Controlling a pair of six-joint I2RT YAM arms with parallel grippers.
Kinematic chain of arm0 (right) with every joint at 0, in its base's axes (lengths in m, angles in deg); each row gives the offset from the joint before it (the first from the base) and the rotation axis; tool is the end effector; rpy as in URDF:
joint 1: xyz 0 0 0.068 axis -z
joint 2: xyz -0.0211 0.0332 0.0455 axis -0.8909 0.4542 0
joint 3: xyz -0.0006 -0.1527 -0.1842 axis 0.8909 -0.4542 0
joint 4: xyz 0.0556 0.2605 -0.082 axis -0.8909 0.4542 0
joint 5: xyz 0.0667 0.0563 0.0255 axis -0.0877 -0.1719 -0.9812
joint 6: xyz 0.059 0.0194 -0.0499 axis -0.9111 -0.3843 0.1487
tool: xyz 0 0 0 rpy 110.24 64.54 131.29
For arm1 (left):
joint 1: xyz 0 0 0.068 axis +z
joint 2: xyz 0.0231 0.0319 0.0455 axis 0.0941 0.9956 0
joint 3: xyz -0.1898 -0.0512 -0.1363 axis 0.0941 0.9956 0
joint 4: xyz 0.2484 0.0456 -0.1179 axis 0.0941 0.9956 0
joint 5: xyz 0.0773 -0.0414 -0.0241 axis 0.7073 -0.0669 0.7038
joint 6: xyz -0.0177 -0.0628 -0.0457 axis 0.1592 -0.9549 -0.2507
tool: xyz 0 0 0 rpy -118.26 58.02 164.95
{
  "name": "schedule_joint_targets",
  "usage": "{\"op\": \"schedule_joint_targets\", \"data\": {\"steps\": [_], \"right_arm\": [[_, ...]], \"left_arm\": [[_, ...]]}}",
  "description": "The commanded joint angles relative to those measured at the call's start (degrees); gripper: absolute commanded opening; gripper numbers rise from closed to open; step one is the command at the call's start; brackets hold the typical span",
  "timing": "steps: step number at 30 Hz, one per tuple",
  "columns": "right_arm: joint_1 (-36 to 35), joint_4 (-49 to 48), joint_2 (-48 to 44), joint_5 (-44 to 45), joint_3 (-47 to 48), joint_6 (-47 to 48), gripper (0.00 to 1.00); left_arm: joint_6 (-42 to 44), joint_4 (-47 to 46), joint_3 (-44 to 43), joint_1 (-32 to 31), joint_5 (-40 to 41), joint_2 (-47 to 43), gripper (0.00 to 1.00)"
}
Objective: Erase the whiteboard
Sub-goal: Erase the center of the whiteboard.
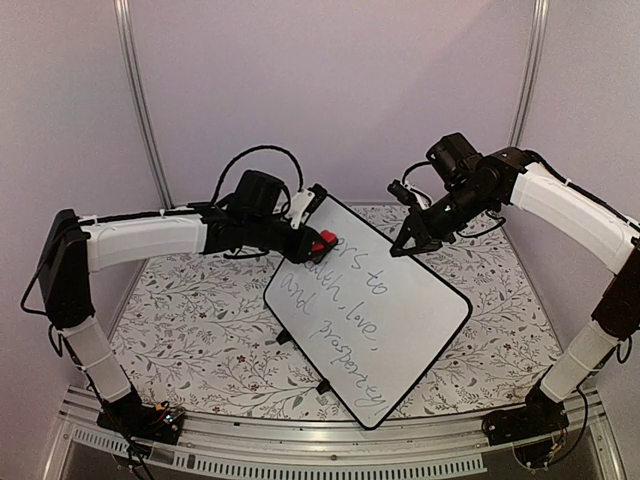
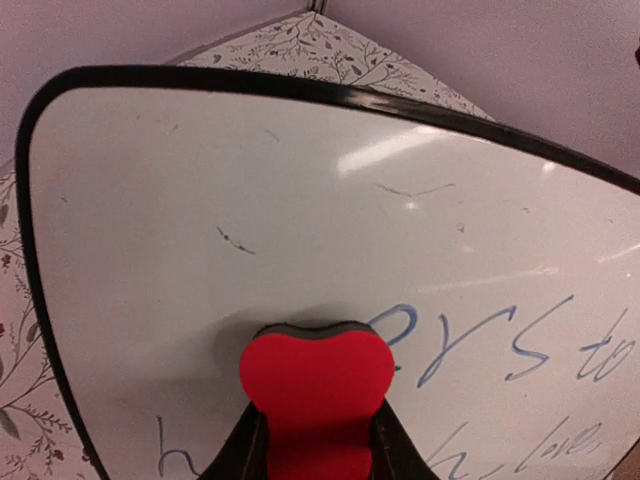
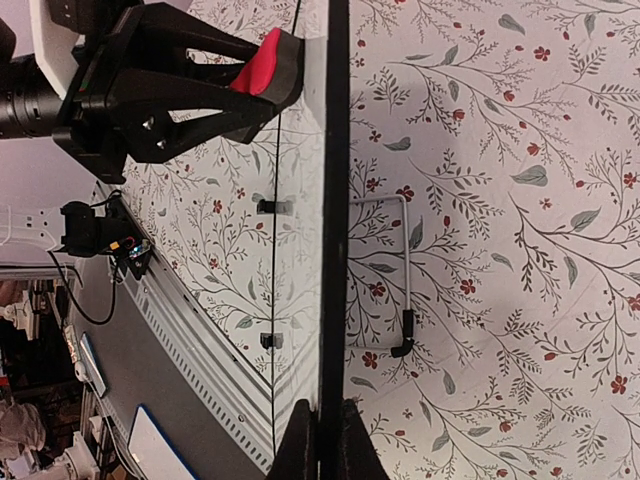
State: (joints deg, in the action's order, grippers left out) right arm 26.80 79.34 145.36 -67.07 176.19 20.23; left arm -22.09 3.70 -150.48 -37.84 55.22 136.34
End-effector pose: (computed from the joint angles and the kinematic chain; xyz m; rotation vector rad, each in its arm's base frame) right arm 0.2708 0.2373 0.2876 -0.7657 2.6019 0.9006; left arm 0.3083 -0.3129 0.2040 0.8315 2.1049 -0.7585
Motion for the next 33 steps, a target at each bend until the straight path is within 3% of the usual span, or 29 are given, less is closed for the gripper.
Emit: {"op": "schedule_joint_targets", "data": {"steps": [1, 14, 33], "right_arm": [[-2.09, -3.71, -1.7, -4.69, -0.36, 5.67, 0.0], [-2.12, -3.72, -2.0, -4.44, -0.44, 5.63, 0.0], [-2.18, -3.65, -1.52, -4.07, -0.01, 5.62, 0.0]], "left_arm": [[1.44, -0.03, -2.73, -1.61, 0.08, 2.91, 0.0], [1.49, 0.83, -4.84, -1.77, -0.01, 3.82, 0.0], [-1.7, -2.86, 8.71, -2.34, 0.65, -1.37, 0.0]]}}
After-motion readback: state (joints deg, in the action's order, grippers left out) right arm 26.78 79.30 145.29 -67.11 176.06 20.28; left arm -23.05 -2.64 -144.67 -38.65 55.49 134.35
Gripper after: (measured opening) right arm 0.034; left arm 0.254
